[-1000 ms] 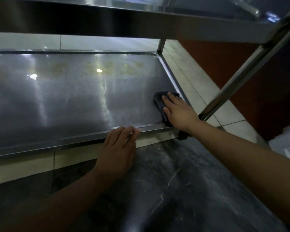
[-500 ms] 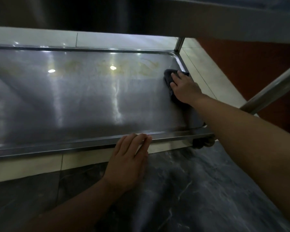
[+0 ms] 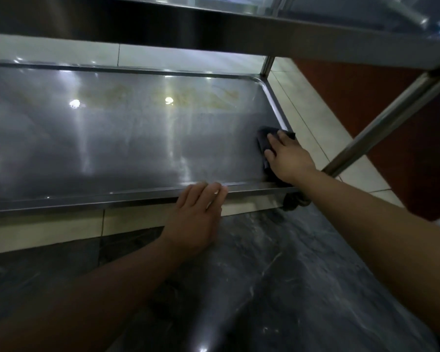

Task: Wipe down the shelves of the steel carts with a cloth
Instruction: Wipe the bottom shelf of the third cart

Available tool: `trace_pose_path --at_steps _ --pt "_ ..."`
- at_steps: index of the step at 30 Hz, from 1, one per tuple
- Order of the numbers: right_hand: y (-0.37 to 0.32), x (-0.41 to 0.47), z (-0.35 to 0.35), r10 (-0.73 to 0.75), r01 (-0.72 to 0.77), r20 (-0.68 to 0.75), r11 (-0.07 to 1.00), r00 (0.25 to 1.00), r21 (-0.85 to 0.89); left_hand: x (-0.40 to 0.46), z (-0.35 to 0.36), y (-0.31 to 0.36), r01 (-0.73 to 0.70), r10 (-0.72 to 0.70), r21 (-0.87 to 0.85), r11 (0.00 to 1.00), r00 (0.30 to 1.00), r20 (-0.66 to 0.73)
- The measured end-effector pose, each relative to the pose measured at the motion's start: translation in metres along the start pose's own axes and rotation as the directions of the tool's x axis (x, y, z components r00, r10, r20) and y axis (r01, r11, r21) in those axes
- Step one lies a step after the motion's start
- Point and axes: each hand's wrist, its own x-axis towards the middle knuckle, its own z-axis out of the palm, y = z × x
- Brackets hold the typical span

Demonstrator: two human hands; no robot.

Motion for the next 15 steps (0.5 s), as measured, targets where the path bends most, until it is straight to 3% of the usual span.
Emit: trace_pose_path --at_steps 5,9,15 --pt "-0.008 -0.057 0.008 0.066 -0.066 0.026 0.998 0.998 0.016 0.005 -0.014 0.003 -0.02 0.019 0.018 1.0 0.999 0.038" --pt "-0.033 -0.082 0.011 0.048 -0.048 0.012 0.999 0.999 -0.001 -0.002 -0.028 -0.008 -0.114 0.115 -0.028 0.993 0.993 0.038" --pt "-0.088 -0.101 0.01 -0.197 0.197 0.017 0.98 0.98 0.021 -0.031 -0.054 -0.029 -0.094 0.092 0.012 0.995 0.986 0.14"
